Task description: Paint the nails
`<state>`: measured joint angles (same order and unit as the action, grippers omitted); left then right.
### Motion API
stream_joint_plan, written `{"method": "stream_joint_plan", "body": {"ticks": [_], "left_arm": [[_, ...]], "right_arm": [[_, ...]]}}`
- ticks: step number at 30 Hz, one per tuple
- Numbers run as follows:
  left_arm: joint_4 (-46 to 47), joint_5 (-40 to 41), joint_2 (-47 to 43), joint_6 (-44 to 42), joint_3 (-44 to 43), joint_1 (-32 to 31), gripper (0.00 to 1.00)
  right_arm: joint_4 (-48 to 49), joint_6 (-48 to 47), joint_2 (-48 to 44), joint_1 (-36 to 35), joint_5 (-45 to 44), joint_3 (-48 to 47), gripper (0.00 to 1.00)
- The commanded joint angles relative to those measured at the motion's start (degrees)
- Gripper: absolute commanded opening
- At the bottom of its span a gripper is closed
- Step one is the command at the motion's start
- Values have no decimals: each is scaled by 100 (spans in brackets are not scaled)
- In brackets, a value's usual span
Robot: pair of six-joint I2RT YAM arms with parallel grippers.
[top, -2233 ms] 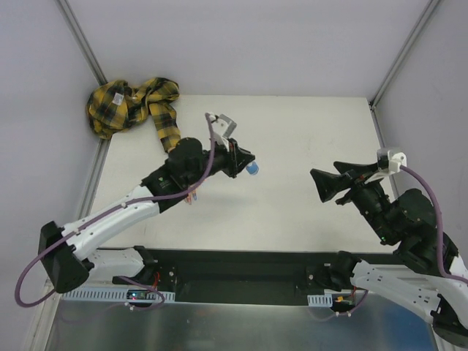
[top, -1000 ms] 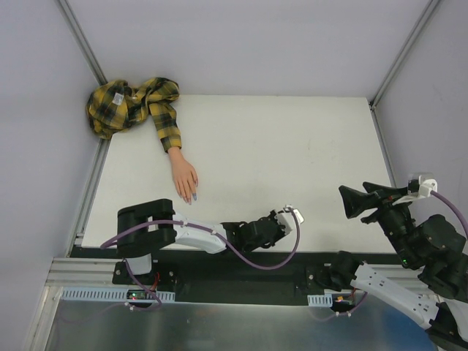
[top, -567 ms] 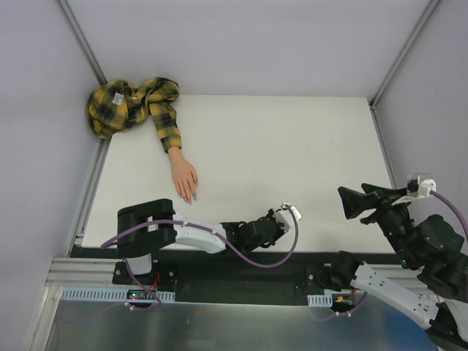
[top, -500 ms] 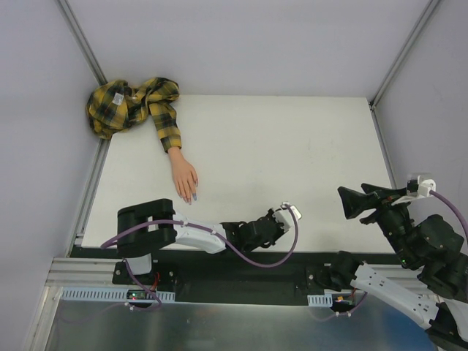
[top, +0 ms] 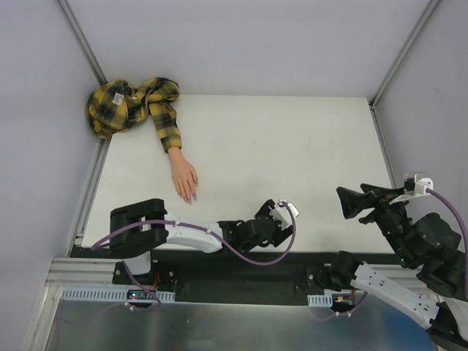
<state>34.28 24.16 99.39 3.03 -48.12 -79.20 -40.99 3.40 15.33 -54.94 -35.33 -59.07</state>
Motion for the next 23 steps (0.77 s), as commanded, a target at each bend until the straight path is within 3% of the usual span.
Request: {"method": "stream_joint_plan", "body": {"ticks": [1,6,8,10,14,17,18,20,23], "left_arm": [[-439,325,-815,128,-223,-61,68],[-1648,142,-1842,557,-505,106,78],[-2230,-288,-2098,777,-795,421,80],[-2846,-586,-2581,1102,-918,659,82],[-3734,-1815,-3599,1727,-1103,1808,89],[-4332,-2562,-4136,1745,-1489,2302,94],[-4455,-2714,-4234,1719,-1760,2634,95],[-4885,-2882,-4454,1745,-2051,2891,97],[-5325,-3145,-4578,1728,-2631,3121,99]], "right_arm": [[-356,20,320,9,-447,-403,79],[-1437,231,908,18,-1045,-974,85],[-1648,249,1102,18,-1090,-1054,88],[-1649,232,1314,9,-976,-1194,99],[-1272,65,1525,9,-537,-1344,100],[-886,-76,1849,18,-11,-1441,97],[-797,-67,2077,36,-131,-1545,97],[-1759,204,3118,88,-395,-2861,97],[-1203,-295,3021,88,-80,-2761,97]]}}
